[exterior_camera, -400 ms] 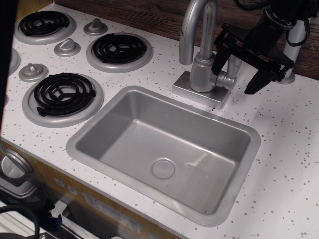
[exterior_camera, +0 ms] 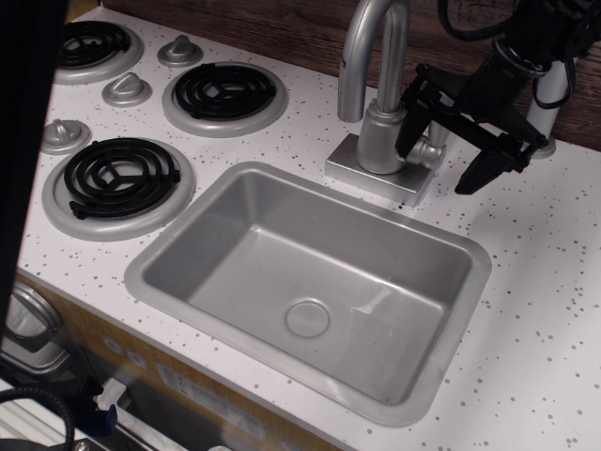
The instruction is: Lever vertical to front
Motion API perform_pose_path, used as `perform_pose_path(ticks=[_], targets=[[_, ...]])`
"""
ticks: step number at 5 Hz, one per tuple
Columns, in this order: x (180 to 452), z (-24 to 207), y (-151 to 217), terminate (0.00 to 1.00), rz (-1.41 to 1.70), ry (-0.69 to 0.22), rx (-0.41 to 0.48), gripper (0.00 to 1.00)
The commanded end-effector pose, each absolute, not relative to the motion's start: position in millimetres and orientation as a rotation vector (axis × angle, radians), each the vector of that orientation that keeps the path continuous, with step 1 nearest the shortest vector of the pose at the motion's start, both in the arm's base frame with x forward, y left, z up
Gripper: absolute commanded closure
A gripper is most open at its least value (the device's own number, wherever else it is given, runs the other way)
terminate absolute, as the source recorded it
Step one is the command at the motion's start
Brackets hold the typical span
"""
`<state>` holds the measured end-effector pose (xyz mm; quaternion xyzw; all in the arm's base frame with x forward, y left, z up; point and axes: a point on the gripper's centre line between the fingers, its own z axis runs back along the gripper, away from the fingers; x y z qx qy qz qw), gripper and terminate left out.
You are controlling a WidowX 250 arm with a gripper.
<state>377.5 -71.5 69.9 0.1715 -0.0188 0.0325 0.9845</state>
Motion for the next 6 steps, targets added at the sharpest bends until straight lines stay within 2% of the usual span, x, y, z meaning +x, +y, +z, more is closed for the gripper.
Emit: perform_pose_path(ticks=[1, 2, 3, 6], targets=[[400, 120, -72, 0.00, 0.075, -0.203, 0.311, 0.00], [404, 128, -73, 0.00, 0.094, -0.279, 0.315, 0.00], [409, 129, -65, 0.00, 0.095, -0.308, 0.312, 0.00], [432, 106, -57, 0.00, 0.066, -0.313, 0.268, 0.00]])
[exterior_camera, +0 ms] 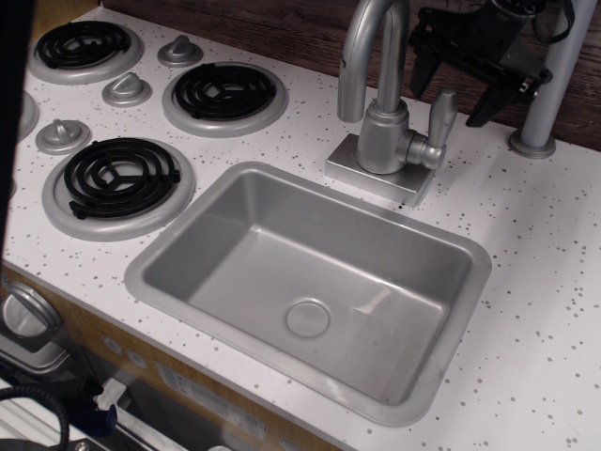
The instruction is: Lever vertical to front
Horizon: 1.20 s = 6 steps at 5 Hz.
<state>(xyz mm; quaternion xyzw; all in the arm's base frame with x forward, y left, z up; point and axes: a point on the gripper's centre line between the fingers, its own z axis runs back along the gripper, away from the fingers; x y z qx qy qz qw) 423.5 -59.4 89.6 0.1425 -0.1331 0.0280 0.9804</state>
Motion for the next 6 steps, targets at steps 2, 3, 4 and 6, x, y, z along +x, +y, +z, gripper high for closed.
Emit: perform_pose_path(ticks=[2, 3, 4, 6], targets=[[426, 108, -63, 0.00, 0.095, -0.284, 0.272, 1.00], [413, 111, -65, 0.00, 0.121, -0.254, 0.279, 1.00], [401, 107, -65, 0.00, 0.128, -0.207, 0.276, 1.00], [390, 72, -57, 0.00, 0.121, -0.147, 0.220, 1.00]])
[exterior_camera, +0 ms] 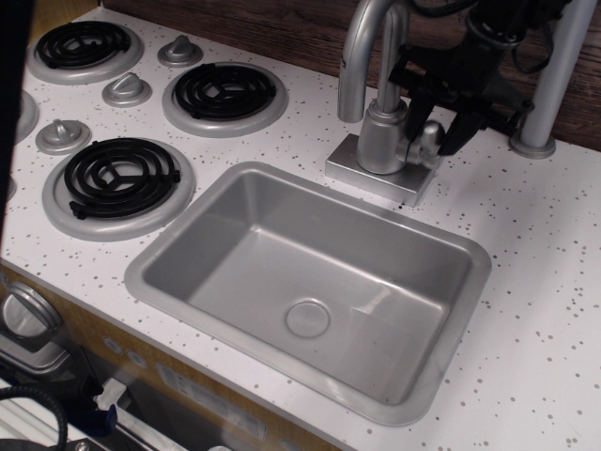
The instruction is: Lever vertical to front
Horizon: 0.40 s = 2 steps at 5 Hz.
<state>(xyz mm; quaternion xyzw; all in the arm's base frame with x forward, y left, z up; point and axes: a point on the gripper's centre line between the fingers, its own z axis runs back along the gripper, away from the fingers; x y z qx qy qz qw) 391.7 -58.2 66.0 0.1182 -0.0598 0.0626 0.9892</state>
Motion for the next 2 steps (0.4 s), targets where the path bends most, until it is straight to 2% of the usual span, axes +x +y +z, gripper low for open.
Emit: perform_pose_path(ticks=[1, 2], targets=[[389, 60, -51, 0.00, 0.109, -0.127, 0.193, 1.00], [391, 47, -48, 0.00, 0.094, -0.122, 0.168, 1.00]])
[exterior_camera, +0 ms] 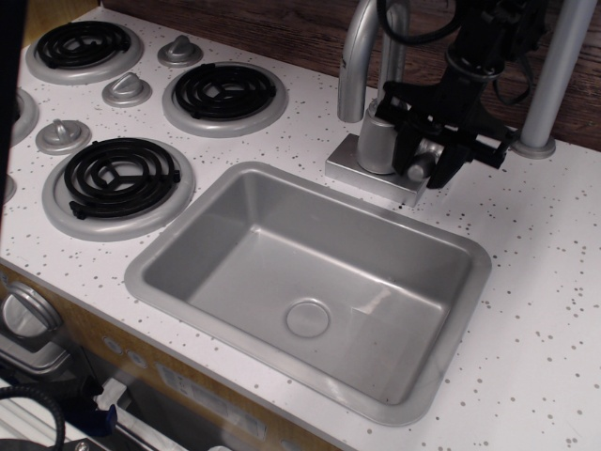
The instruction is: Lever vertical to front
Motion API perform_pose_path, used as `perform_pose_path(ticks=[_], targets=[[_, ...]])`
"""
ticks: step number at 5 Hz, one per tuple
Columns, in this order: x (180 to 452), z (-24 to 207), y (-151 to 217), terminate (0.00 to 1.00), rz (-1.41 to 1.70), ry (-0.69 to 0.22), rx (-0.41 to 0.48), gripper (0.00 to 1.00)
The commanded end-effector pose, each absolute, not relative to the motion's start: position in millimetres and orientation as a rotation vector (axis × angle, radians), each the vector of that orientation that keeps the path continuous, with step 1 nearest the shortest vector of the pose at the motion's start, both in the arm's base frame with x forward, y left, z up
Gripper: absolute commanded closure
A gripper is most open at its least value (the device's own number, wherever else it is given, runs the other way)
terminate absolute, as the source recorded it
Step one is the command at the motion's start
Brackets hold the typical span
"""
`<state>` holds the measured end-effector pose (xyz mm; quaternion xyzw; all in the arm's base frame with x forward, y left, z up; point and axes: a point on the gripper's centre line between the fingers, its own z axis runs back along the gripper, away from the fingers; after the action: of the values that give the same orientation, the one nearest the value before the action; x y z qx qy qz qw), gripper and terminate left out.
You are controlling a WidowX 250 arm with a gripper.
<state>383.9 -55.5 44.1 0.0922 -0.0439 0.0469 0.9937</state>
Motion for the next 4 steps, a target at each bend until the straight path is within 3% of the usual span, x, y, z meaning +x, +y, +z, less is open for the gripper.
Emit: perform_pose_path(ticks=[1, 2, 3, 4], targets=[[392, 39, -46, 0.00, 0.084, -0.120, 0.154, 1.00], [393, 37, -45, 0.00, 0.075, -0.120, 0.149, 1.00], [389, 54, -50, 0.00, 0.086, -0.110, 0.191, 0.00], [382, 74, -54, 0.00, 0.112, -0.099, 0.235, 0.00]])
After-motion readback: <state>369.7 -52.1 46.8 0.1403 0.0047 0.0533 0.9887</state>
